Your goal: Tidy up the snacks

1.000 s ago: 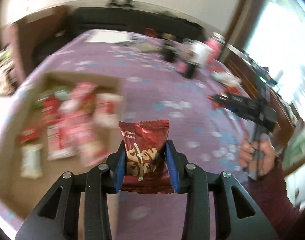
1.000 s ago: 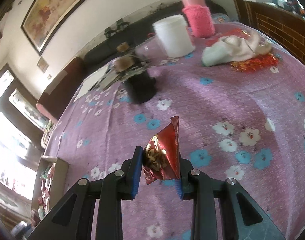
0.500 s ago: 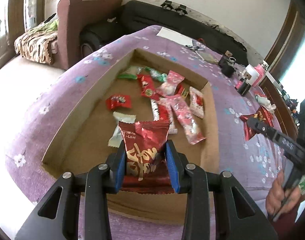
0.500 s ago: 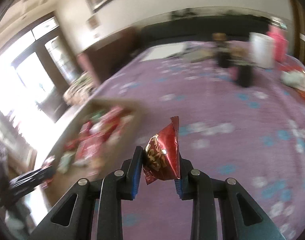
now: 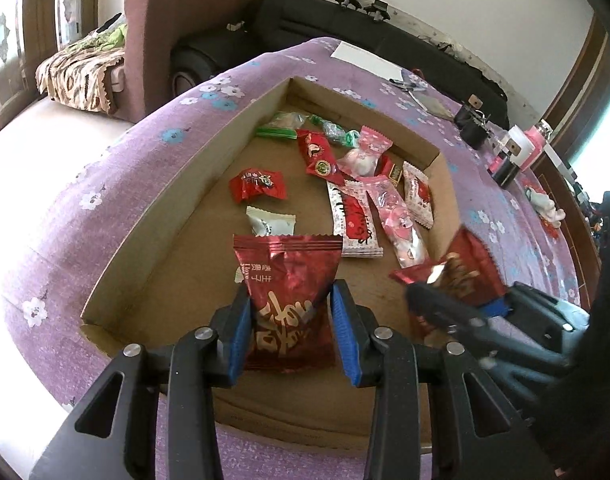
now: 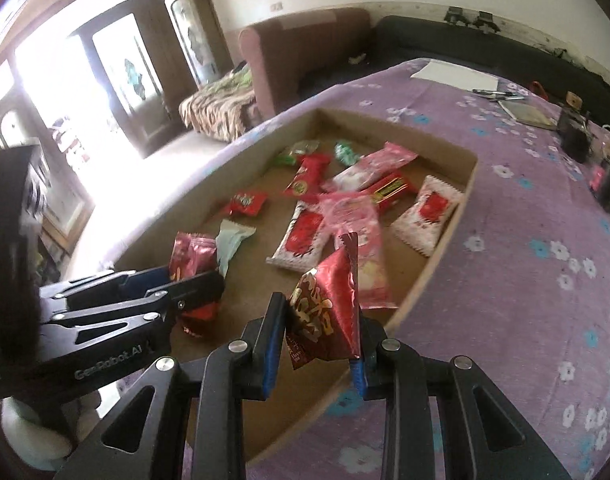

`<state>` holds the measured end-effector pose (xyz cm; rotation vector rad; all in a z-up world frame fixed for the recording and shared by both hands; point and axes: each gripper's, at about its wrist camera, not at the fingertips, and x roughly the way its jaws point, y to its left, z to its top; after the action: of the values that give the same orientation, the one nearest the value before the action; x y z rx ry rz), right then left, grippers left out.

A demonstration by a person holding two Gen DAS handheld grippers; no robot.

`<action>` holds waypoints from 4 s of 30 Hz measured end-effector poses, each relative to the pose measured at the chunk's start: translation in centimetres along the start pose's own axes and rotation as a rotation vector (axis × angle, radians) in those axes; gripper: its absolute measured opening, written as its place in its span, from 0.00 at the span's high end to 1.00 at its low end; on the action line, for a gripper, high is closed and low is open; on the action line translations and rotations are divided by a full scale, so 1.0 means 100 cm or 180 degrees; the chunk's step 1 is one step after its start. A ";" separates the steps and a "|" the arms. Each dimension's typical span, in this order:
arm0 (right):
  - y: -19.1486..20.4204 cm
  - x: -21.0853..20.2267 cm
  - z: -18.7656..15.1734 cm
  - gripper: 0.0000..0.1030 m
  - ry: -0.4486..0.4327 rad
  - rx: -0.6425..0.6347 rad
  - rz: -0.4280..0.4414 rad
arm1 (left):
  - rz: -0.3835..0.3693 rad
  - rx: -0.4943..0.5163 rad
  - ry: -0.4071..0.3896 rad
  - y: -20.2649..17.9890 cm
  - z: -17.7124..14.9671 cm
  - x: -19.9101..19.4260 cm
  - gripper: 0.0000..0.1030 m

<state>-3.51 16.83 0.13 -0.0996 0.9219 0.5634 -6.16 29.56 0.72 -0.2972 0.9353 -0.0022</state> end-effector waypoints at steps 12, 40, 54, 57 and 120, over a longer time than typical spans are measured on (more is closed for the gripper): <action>0.019 0.010 -0.004 0.63 0.0029 -0.0241 -0.0120 | -0.0098 -0.0224 -0.0268 0.010 0.003 -0.033 0.42; -0.018 -0.012 -0.008 0.37 -0.0252 0.0045 -0.0880 | 0.0494 0.0150 -0.0703 -0.016 -0.008 -0.060 0.26; -0.040 -0.064 -0.038 0.24 -0.0548 0.0623 -0.0669 | 0.0771 0.0417 -0.0561 -0.054 -0.015 -0.048 0.23; -0.050 -0.066 -0.047 0.23 -0.0496 0.0756 -0.0656 | 0.0783 0.0515 -0.0551 -0.067 -0.018 -0.047 0.23; -0.033 -0.087 -0.069 0.18 -0.0730 0.0501 -0.1012 | 0.1112 0.0367 -0.1563 -0.074 -0.023 -0.093 0.00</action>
<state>-10.98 8.18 2.17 -0.0371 0.7057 0.2007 -12.65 23.13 8.69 -0.0183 0.4857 0.3239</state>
